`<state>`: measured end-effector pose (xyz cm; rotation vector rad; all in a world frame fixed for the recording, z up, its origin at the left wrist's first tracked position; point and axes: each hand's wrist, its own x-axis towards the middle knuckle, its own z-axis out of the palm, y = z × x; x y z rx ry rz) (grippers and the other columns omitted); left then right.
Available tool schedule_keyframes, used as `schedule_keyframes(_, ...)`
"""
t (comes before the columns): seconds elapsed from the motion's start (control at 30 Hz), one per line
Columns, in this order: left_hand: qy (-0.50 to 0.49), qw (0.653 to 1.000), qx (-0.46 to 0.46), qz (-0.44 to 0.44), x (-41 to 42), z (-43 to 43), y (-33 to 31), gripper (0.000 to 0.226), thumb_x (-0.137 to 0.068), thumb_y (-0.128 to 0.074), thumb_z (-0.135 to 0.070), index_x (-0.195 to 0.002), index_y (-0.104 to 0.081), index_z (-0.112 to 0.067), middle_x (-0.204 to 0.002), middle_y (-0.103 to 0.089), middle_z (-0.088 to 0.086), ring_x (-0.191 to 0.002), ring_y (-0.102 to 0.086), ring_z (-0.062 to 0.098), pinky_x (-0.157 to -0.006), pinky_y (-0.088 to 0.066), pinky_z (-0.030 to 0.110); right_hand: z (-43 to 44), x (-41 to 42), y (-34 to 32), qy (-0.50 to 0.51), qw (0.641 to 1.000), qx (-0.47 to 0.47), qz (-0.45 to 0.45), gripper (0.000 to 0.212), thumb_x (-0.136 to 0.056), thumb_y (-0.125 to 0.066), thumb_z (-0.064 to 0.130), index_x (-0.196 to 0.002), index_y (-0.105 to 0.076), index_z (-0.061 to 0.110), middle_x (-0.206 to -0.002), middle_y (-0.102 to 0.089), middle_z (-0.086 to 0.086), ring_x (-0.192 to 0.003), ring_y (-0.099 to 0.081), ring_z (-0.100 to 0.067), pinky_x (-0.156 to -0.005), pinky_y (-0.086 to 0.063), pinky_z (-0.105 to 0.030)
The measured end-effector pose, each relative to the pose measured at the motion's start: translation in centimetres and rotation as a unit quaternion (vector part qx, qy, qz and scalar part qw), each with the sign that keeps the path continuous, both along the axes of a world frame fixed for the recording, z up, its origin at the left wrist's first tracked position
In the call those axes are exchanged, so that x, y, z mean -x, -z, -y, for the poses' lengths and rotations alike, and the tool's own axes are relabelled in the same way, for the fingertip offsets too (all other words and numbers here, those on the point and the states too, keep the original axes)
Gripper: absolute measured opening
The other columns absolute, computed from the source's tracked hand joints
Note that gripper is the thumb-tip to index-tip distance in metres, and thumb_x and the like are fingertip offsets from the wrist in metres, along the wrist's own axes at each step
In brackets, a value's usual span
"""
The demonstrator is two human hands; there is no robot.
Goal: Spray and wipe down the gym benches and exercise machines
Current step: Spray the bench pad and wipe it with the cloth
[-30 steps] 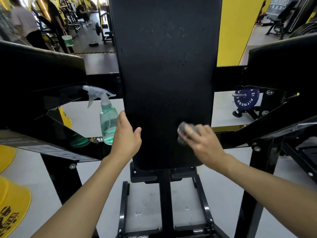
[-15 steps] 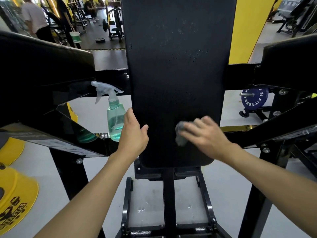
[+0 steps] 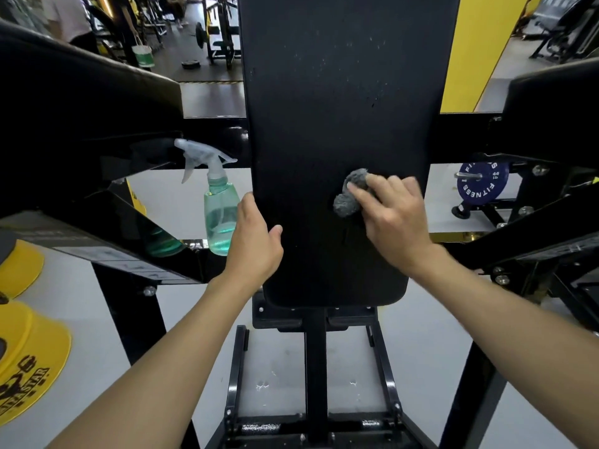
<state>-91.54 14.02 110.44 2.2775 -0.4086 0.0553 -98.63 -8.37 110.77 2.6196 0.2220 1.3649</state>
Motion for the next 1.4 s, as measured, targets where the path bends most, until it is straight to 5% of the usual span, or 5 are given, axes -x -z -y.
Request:
schedule_keyframes(0.2,0.016,1.0,-0.014,0.001,0.2,-0.2,-0.3,0.061,-0.099,-0.057,-0.011,-0.149,-0.021,-0.008,-0.15,-0.035,0.008,-0.129,-0.045,0.021,-0.091,-0.033,0.021,-0.7,1.8,3.8,-0.143,0.948,0.224,-0.174,0.031,-0.103,-0.04,0.008,-0.119,-0.066,0.01,-0.116,-0.062,-0.011,-0.08,-0.056,-0.029,-0.071,-0.045,-0.04)
schedule_keyframes(0.4,0.025,0.999,-0.039,0.002,-0.1,-0.5,-0.2,0.061,-0.099,-0.055,-0.005,-0.148,-0.02,-0.009,-0.149,-0.033,0.008,-0.107,-0.035,0.007,-0.088,-0.033,0.019,-2.3,0.1,2.9,-0.021,0.999,0.017,-0.034,0.029,-0.097,-0.05,0.003,-0.116,-0.072,0.008,-0.111,-0.067,-0.014,-0.071,-0.053,-0.03,-0.066,-0.036,-0.04)
schedule_keyframes(0.6,0.037,0.998,-0.05,0.002,-0.1,-0.9,-0.3,0.06,-0.097,-0.058,-0.003,-0.145,-0.023,-0.01,-0.143,-0.039,0.007,-0.102,-0.043,0.011,-0.084,-0.038,0.023,-1.2,0.5,2.1,-0.136,0.949,0.229,-0.168,0.032,-0.1,-0.042,0.008,-0.119,-0.068,0.013,-0.113,-0.063,-0.009,-0.082,-0.055,-0.029,-0.072,-0.04,-0.04)
schedule_keyframes(1.17,0.054,0.994,-0.091,-0.01,0.0,-1.5,-1.0,0.051,-0.094,-0.057,0.005,-0.134,-0.028,-0.009,-0.12,-0.038,0.002,-0.072,-0.042,0.001,-0.057,-0.034,0.019,-3.9,-2.4,0.6,-0.01,0.999,0.037,-0.019,0.035,-0.09,-0.054,0.001,-0.12,-0.069,0.012,-0.111,-0.066,-0.013,-0.073,-0.052,-0.03,-0.067,-0.036,-0.04)
schedule_keyframes(1.4,0.065,0.993,-0.091,-0.025,-0.2,-1.8,-1.1,0.044,-0.094,-0.057,0.004,-0.129,-0.034,-0.009,-0.121,-0.046,0.006,-0.088,-0.047,0.015,-0.075,-0.035,0.026,-3.4,-1.7,0.1,-0.102,0.963,0.211,-0.131,0.032,-0.097,-0.045,0.01,-0.122,-0.066,0.015,-0.111,-0.062,-0.008,-0.078,-0.053,-0.028,-0.07,-0.039,-0.041)
